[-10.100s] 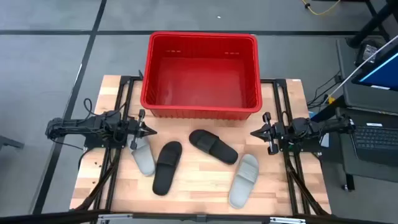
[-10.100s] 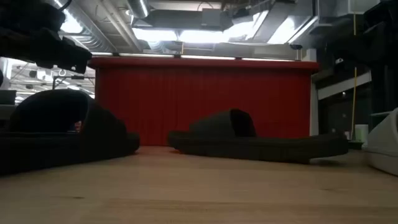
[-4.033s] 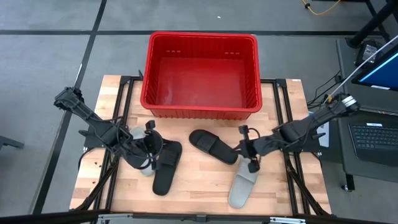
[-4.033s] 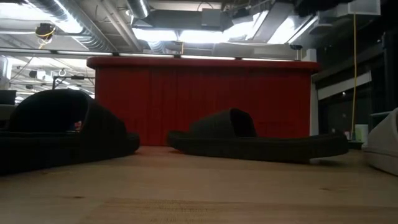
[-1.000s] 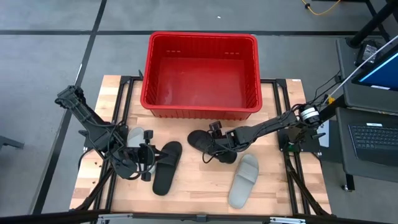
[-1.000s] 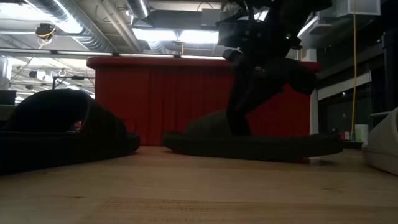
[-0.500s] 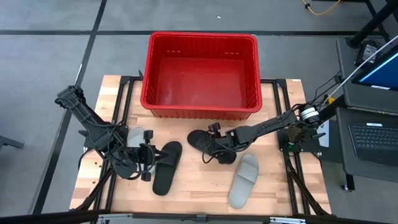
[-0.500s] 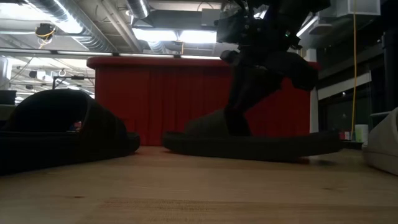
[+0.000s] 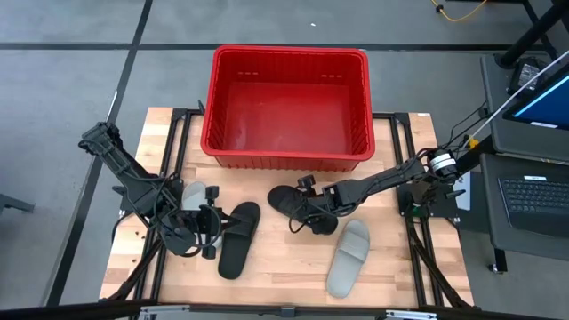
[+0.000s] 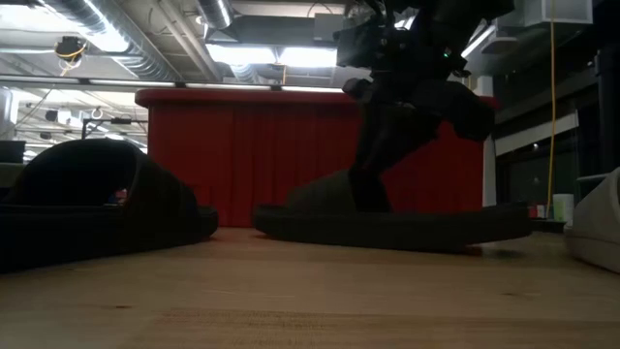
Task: Pick and place slides into bin
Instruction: Put the right black slide into the red bin
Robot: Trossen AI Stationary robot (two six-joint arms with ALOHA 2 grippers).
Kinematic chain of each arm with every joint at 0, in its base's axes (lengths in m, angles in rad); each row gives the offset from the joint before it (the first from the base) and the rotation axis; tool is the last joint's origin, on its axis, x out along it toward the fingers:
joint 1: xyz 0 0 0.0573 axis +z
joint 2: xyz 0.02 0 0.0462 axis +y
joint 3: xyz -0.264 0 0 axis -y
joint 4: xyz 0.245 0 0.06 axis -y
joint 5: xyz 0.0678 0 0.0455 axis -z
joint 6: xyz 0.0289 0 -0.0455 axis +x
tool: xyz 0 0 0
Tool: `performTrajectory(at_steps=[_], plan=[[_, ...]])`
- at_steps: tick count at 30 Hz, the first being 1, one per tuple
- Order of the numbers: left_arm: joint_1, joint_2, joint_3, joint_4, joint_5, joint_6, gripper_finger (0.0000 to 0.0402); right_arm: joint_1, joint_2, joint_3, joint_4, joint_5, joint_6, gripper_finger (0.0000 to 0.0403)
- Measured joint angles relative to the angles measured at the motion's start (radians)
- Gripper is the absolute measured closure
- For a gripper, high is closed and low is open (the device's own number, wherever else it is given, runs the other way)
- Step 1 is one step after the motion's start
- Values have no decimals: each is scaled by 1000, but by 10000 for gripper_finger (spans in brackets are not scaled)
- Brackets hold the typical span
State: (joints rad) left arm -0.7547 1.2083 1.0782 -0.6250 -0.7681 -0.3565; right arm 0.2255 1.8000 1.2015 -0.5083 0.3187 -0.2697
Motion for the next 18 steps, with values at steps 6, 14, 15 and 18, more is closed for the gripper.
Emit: performTrajectory(at_steps=[6, 14, 15, 18], plan=[[0, 0, 0, 0, 0, 0, 398, 1, 0, 0, 0, 0, 1, 253], [0, 0, 0, 0, 0, 0, 398, 6, -1, -40, 34, -28, 2, 233], [0, 0, 0, 0, 0, 0, 398, 8, -1, -48, 44, -22, 2, 235], [0, 0, 0, 0, 0, 0, 398, 14, -1, -55, 65, 8, 2, 242]])
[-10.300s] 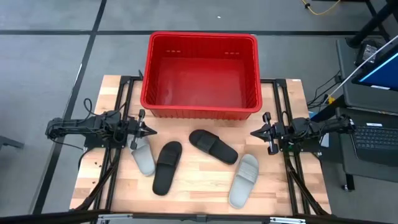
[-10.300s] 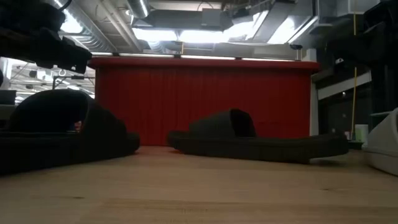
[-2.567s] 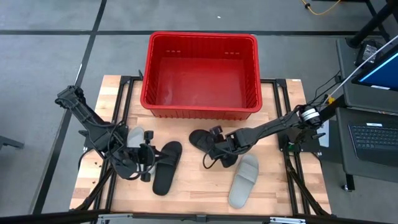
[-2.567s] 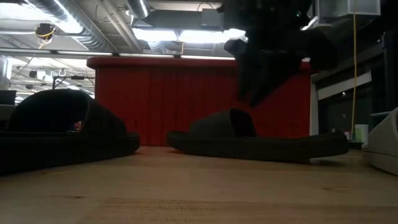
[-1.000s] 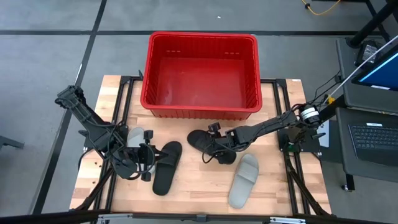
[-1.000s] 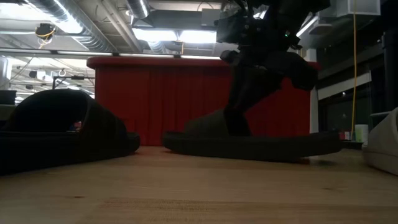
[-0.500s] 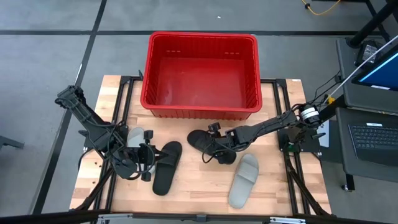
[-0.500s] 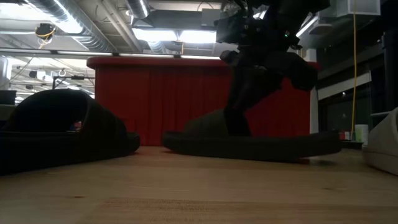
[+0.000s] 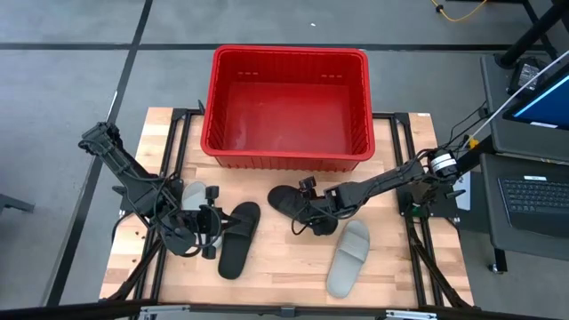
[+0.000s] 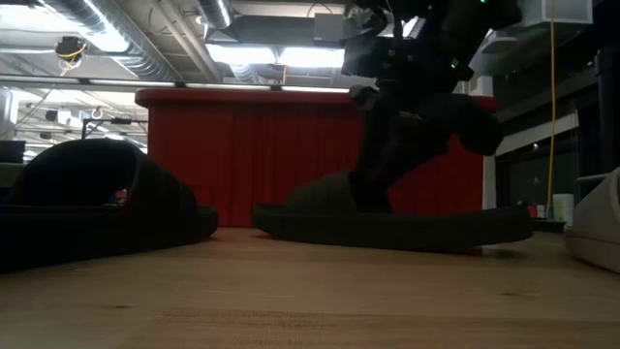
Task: Pick and place slides into bin
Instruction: Put the right black slide into the red bin
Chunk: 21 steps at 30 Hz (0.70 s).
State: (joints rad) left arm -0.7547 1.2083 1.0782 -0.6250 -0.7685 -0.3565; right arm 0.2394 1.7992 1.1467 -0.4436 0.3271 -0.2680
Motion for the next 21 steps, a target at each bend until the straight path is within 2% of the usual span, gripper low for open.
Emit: performTrajectory(at_steps=[14, 17, 21], plan=[[0, 0, 0, 0, -26, 0, 398, -21, 0, -1, 20, 43, 4, 283], [0, 0, 0, 0, -26, 0, 398, -26, 0, -1, 20, 45, 27, 312], [0, 0, 0, 0, -26, 0, 398, -27, 0, 0, 20, 52, 30, 374]])
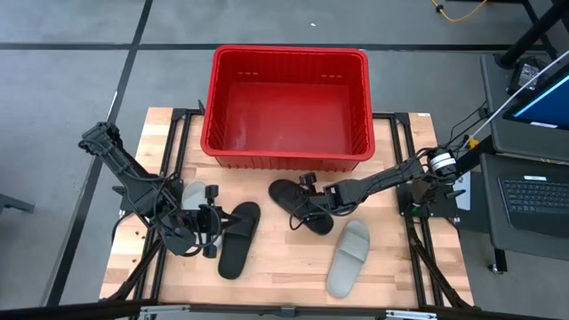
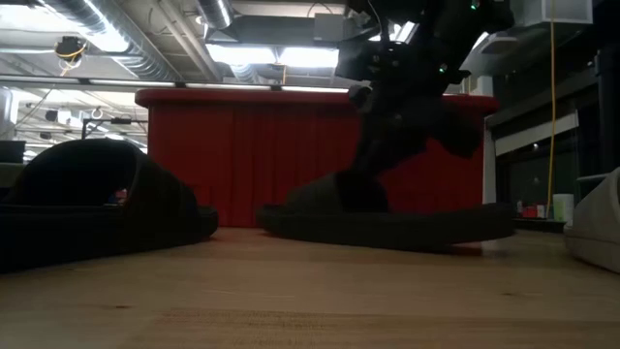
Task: Pick and place slides into bin
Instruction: Put the right black slide into the red bin
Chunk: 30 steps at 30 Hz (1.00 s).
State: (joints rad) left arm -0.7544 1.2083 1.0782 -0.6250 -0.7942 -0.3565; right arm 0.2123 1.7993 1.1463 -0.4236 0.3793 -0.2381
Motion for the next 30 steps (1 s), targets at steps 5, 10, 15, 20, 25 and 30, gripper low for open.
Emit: performTrajectory(at_steps=[5, 10, 15, 20, 25, 30], plan=[[0, 0, 0, 0, 0, 0, 398, -4, 0, 0, -2, -3, 51, 392], [0, 0, 0, 0, 0, 1, 398, -5, 0, 54, -86, -6, 54, 395], [0, 0, 0, 0, 0, 2, 398, -5, 0, 201, -236, -33, 76, 395], [0, 0, 0, 0, 3, 2, 398, 8, 0, 375, -364, -104, 79, 395], [0, 0, 0, 0, 3, 2, 398, 9, 0, 566, -459, -106, 89, 395], [0, 0, 0, 0, -25, 3, 398, 9, -2, 706, -465, -81, 75, 395]])
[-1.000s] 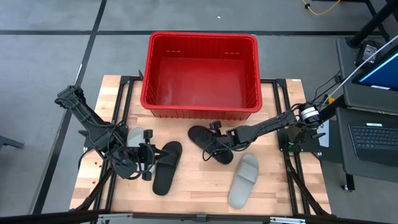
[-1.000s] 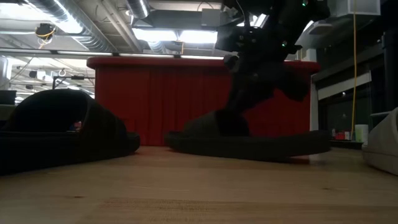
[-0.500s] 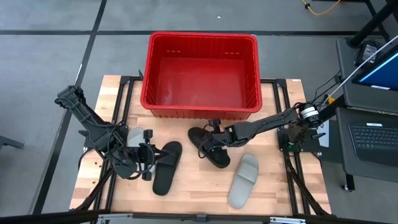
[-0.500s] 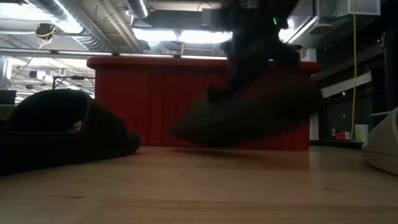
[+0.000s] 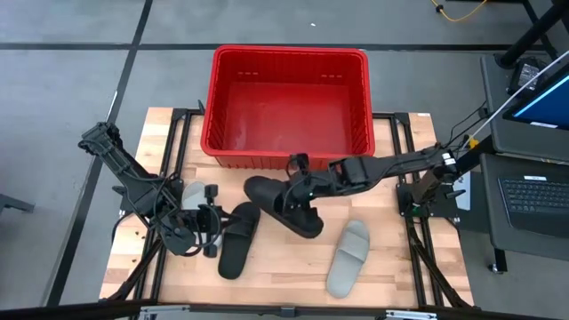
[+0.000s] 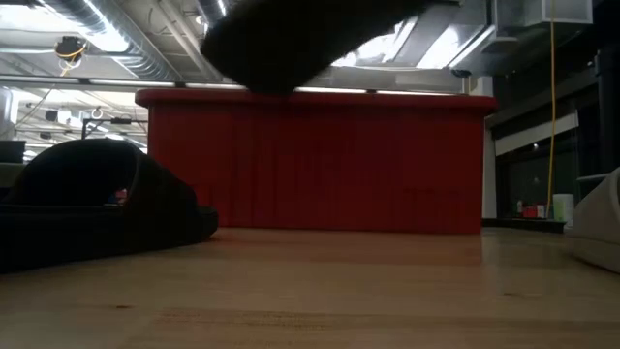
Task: Pick and place slides into bin
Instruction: Put the right black slide into the red bin
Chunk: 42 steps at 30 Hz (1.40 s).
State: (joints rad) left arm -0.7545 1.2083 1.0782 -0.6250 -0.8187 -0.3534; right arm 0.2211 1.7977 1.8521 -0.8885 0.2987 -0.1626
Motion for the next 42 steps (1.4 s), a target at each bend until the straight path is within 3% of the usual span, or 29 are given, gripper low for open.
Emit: performTrajectory(at_steps=[6, 11, 19, 31, 42], plan=[[0, 0, 0, 0, -47, 69, 398, 0, 0, 87, -33, 116, -37, 396], [0, 0, 0, 0, -55, 105, 398, -3, -1, 100, -33, 144, -69, 396], [12, -5, 0, 0, -123, 156, 398, -31, -1, 100, -33, 342, -130, 396], [46, -34, 0, -4, -106, 209, 398, -142, -1, 100, -127, 659, -65, 396], [124, -39, 0, -6, -104, 225, 398, -262, -1, 101, -263, 686, -52, 396]])
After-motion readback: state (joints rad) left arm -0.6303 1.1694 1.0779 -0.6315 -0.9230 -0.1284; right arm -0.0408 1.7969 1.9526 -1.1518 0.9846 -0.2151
